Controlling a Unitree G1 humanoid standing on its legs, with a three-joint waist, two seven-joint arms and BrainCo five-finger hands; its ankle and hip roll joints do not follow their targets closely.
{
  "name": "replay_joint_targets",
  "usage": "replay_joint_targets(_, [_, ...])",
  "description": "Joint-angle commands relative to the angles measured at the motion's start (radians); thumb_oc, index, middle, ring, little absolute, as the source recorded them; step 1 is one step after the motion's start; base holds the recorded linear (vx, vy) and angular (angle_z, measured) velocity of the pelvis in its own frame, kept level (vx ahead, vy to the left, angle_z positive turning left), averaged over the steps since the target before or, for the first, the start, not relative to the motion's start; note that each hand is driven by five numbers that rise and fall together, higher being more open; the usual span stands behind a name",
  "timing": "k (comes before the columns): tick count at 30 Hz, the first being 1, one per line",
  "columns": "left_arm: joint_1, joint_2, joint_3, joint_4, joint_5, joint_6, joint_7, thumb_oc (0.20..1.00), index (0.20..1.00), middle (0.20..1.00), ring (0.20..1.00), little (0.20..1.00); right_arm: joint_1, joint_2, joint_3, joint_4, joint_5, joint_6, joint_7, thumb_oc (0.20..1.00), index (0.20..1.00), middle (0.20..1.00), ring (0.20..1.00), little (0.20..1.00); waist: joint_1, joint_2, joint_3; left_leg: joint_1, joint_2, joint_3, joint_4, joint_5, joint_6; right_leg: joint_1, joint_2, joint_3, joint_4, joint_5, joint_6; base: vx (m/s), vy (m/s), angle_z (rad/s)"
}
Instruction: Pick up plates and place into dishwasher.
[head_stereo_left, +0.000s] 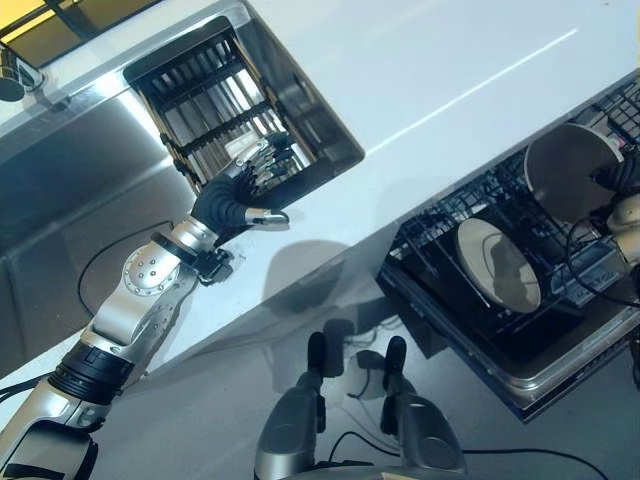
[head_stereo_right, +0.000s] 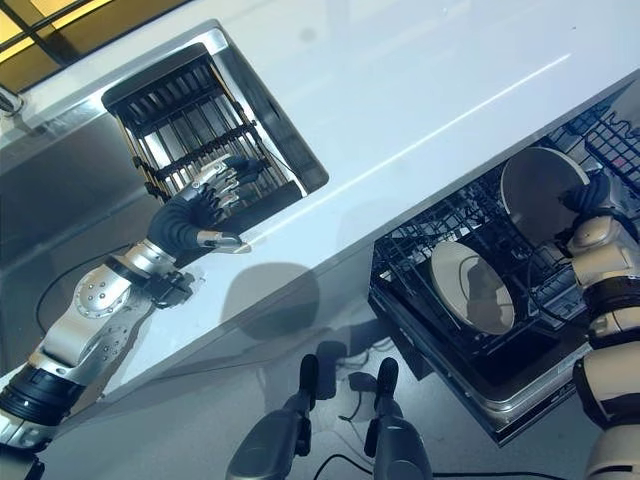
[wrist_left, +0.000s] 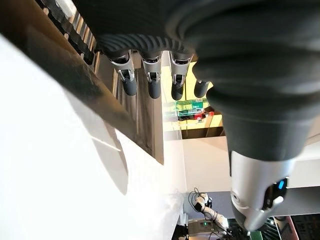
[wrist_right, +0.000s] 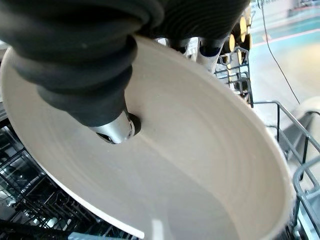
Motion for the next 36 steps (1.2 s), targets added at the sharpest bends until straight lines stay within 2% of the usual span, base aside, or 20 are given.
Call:
replay_joint_targets(1, [-0.071,0.006,-0.025,-0.047,-0.031,-0.071,0.018,1.0,1.0,1.0,1.0,1.0,-0.097,-0.026,0.11,0.006,-0.021,-0.038,0.052,0.2,0.2,0.2,0.2,0.2,0.029,0.005,0.019,-0.05,-0.052,0.024,0.004,-0.076,0.01,-0.038,-0.043,-0.027,0.025,-0.071,0.069,0.0,0.0,0.0])
replay_joint_targets(8, [-0.091,-0.018,-0.022,-0.042,-0.027,-0.077,0.015,1.0,1.0,1.0,1.0,1.0,-0.093,0.037,0.129,0.072,0.022,-0.064,0.172,0.2,0.2,0.2,0.2,0.2,0.043,0.016,0.022,-0.049,-0.054,0.026,0.004,-0.073,0.01,-0.039,-0.052,-0.045,0.03,-0.072,0.069,0.0,0.0,0.0])
replay_joint_targets(9, [-0.091,-0.019,-0.02,-0.041,-0.028,-0.076,0.011,1.0,1.0,1.0,1.0,1.0,-0.091,0.04,0.125,0.076,0.029,-0.071,0.181,0.457,0.457,0.457,0.457,0.457,0.044,0.016,0.022,-0.048,-0.054,0.026,0.004,-0.073,0.01,-0.039,-0.053,-0.046,0.03,-0.072,0.069,0.0,0.0,0.0])
replay_joint_targets(10, [-0.092,-0.022,-0.016,-0.039,-0.03,-0.073,0.006,1.0,1.0,1.0,1.0,1.0,-0.087,0.045,0.121,0.082,0.054,-0.085,0.202,0.787,0.787,0.787,0.787,0.787,0.045,0.016,0.021,-0.046,-0.055,0.024,0.004,-0.073,0.01,-0.039,-0.054,-0.047,0.032,-0.072,0.069,0.0,0.0,0.0])
replay_joint_targets(27, [-0.092,-0.025,-0.014,-0.037,-0.025,-0.072,0.004,1.0,1.0,1.0,1.0,1.0,-0.083,0.049,0.115,0.083,0.071,-0.087,0.214,0.774,0.774,0.774,0.774,0.774,0.046,0.015,0.02,-0.046,-0.055,0.025,0.004,-0.072,0.01,-0.04,-0.054,-0.049,0.034,-0.073,0.069,0.0,0.0,0.0])
replay_joint_targets(28, [-0.088,-0.023,-0.008,-0.04,-0.029,-0.069,0.002,1.0,1.0,1.0,1.0,1.0,-0.071,0.048,0.099,0.089,0.11,-0.107,0.192,1.0,1.0,1.0,1.0,1.0,0.047,0.013,0.016,-0.042,-0.055,0.023,0.004,-0.073,0.01,-0.038,-0.055,-0.051,0.035,-0.072,0.07,-0.04,0.028,0.0])
replay_joint_targets(32, [-0.051,-0.047,0.004,-0.042,-0.017,-0.085,-0.009,1.0,1.0,1.0,1.0,1.0,0.029,0.057,-0.022,0.031,0.18,-0.139,0.138,1.0,1.0,1.0,1.0,1.0,0.03,-0.012,-0.014,0.003,-0.044,0.048,0.004,-0.09,0.013,-0.008,-0.055,-0.044,0.042,-0.072,0.076,0.01,0.082,0.0])
replay_joint_targets(34, [0.004,-0.069,0.011,-0.044,-0.001,-0.094,-0.011,1.0,1.0,1.0,1.0,1.0,0.158,0.046,-0.117,-0.082,0.216,-0.171,0.043,1.0,1.0,1.0,1.0,1.0,0.009,-0.039,-0.055,0.05,-0.034,0.071,0.007,-0.106,0.016,0.036,-0.049,-0.028,0.035,-0.073,0.079,0.12,0.11,-0.02])
replay_joint_targets(36, [0.019,-0.075,0.016,-0.049,0.003,-0.094,-0.011,1.0,1.0,1.0,1.0,1.0,0.195,0.046,-0.145,-0.116,0.213,-0.174,0.025,1.0,1.0,1.0,1.0,1.0,0.007,-0.045,-0.065,0.058,-0.033,0.074,0.006,-0.109,0.016,0.045,-0.047,-0.024,0.031,-0.073,0.079,0.06,0.031,-0.11])
